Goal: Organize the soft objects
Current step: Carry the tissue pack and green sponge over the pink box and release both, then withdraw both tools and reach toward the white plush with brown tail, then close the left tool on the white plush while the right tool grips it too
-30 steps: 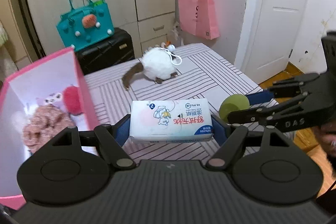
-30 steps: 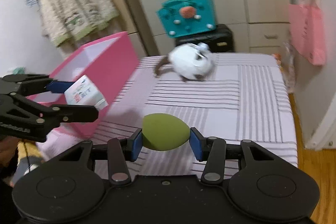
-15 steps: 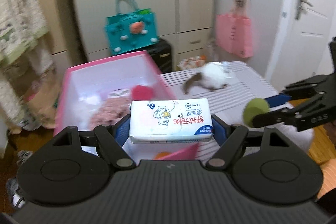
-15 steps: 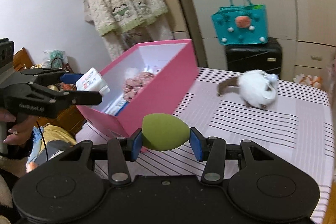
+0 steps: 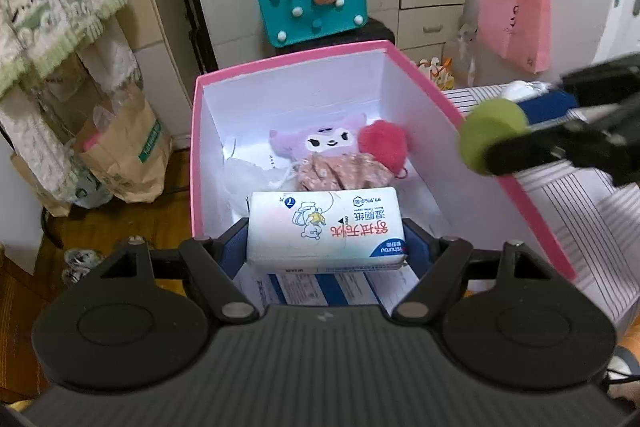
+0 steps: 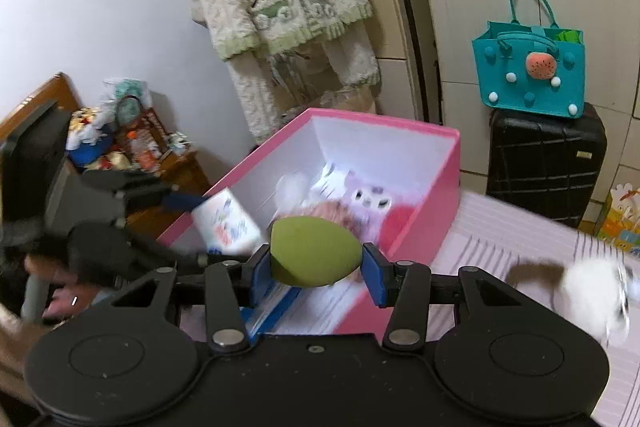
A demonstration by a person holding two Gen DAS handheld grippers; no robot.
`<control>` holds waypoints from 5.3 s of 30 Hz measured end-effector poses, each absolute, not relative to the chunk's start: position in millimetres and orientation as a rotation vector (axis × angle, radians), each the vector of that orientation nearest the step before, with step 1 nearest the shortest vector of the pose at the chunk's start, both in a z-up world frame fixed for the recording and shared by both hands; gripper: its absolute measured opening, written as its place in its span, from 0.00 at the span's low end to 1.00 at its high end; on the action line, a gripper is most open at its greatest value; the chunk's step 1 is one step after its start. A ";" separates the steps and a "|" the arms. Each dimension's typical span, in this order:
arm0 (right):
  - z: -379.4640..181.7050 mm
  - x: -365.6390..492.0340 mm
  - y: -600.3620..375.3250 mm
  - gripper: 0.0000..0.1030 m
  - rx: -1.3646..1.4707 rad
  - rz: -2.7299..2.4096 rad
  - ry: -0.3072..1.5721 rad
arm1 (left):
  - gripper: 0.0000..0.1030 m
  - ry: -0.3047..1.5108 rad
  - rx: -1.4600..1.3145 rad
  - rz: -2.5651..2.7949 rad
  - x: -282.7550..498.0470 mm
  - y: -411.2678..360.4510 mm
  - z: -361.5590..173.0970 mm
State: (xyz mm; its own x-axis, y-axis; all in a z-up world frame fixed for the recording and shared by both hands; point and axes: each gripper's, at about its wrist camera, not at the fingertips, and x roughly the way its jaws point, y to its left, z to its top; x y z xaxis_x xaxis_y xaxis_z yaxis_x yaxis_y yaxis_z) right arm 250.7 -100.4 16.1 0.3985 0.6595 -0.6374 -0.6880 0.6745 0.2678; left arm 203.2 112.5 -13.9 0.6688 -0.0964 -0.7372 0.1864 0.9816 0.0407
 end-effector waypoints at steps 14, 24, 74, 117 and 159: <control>-12.9 341.4 -9.3 0.53 -0.046 0.796 0.993 | 0.75 0.898 0.017 -0.127 270.8 123.1 -36.0; -21.2 361.7 2.2 0.57 0.024 0.789 1.047 | 0.79 0.897 0.061 -0.096 279.3 119.3 -36.8; 83.3 155.1 -167.5 0.60 -0.082 0.772 0.858 | 0.82 0.824 0.195 -0.417 118.8 44.3 56.3; -33.0 250.1 -278.7 0.72 -0.114 0.534 0.652 | 0.83 0.731 -0.032 -0.319 267.3 -115.7 -9.8; -106.3 292.9 -267.6 0.61 -0.054 0.520 0.668 | 0.57 0.858 -0.104 -0.282 299.9 -142.6 -75.5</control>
State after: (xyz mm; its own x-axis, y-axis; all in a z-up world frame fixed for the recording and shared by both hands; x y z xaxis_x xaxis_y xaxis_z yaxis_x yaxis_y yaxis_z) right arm 292.9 -267.6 -106.3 0.6630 0.4428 -0.6037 -0.4769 0.8714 0.1154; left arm 299.9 -142.6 -75.5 0.6192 -0.2862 -0.7312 0.2032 0.9579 -0.2028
